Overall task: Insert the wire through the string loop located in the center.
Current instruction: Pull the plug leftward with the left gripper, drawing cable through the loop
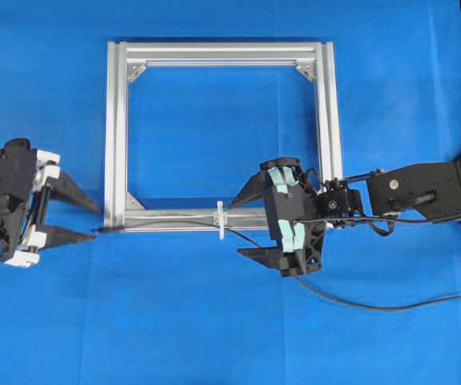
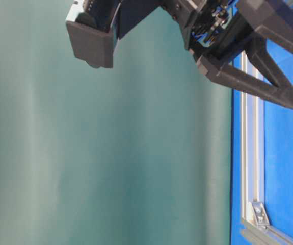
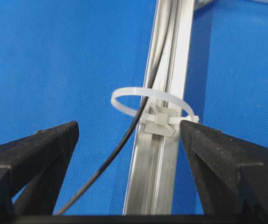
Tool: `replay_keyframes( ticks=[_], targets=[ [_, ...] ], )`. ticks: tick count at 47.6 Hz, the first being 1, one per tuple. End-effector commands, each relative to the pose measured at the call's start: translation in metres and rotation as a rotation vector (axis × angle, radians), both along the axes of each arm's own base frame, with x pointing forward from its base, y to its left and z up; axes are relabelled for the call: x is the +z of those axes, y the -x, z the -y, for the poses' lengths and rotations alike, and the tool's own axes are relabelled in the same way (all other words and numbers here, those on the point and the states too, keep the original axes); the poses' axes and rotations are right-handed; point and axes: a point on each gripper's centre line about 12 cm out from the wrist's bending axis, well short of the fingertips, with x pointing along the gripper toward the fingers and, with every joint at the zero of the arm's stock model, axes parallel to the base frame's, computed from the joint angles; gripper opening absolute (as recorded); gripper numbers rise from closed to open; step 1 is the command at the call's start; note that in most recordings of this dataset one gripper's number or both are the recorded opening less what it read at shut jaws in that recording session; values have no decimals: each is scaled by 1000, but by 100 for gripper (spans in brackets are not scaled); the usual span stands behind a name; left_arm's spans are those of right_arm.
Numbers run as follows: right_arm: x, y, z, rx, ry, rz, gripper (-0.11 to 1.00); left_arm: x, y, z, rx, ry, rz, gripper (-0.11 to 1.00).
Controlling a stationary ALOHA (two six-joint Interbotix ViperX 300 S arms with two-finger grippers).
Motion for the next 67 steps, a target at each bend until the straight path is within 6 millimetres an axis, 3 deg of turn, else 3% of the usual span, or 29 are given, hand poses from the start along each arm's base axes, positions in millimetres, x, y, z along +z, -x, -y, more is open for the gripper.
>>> replay_keyframes(
  ticks=[1, 4, 7, 25, 48, 67],
  targets=[
    [19, -5, -2, 2, -9, 56, 91, 4, -4, -1, 5, 3, 20, 69],
    [19, -5, -2, 2, -9, 56, 91, 5, -6, -2, 8, -2, 22, 85],
    [19, -5, -2, 2, -9, 56, 91, 4, -6, -5, 22, -3, 15, 90],
    [21, -5, -2, 2, -10, 59, 91, 9, -12, -6, 33, -1, 17, 88],
    [55, 5, -1, 4, -14, 83, 91, 36, -33, -1, 20, 5, 35, 88],
    [65, 9, 0, 6, -14, 91, 91, 48, -33, 0, 17, 10, 47, 88]
  ],
)
